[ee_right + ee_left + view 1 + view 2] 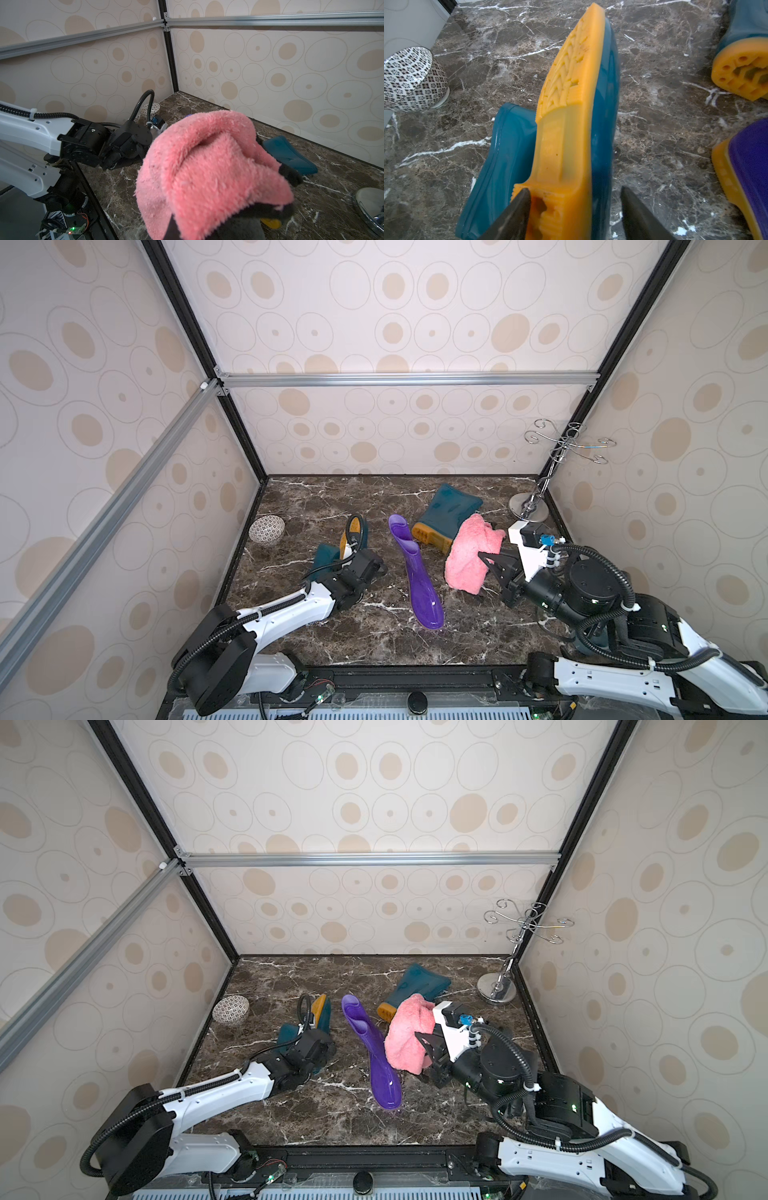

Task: Wipe the rubber boots with a cloth
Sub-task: Adjust the rubber boot at the center of the board.

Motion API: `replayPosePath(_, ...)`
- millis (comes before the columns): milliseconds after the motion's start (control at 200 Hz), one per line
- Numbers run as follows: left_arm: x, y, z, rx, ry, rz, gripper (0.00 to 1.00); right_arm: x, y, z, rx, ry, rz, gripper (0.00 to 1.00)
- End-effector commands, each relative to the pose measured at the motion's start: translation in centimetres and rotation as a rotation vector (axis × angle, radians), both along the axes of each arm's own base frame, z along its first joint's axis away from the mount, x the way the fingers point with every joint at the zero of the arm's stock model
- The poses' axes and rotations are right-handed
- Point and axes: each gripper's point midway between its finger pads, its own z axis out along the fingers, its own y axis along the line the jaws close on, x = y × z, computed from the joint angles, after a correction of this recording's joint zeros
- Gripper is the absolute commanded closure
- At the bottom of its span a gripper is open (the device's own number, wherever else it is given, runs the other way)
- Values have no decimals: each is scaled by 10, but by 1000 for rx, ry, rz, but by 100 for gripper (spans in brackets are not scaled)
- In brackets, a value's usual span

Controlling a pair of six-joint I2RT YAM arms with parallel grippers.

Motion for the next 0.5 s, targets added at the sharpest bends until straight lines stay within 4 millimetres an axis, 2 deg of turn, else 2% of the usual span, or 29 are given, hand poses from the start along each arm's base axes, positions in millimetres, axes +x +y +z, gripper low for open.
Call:
replayPosePath(0, -9, 15, -4, 37, 51, 33, 17, -2, -2, 13, 37, -10, 4, 100)
replayPosePath(220, -7, 11, 17, -14, 14, 22, 4, -2, 0, 13, 37, -10, 8, 100)
replayPosePath(495, -6, 11, 33, -34, -10, 31, 0, -2, 1, 13, 38, -9, 10, 100)
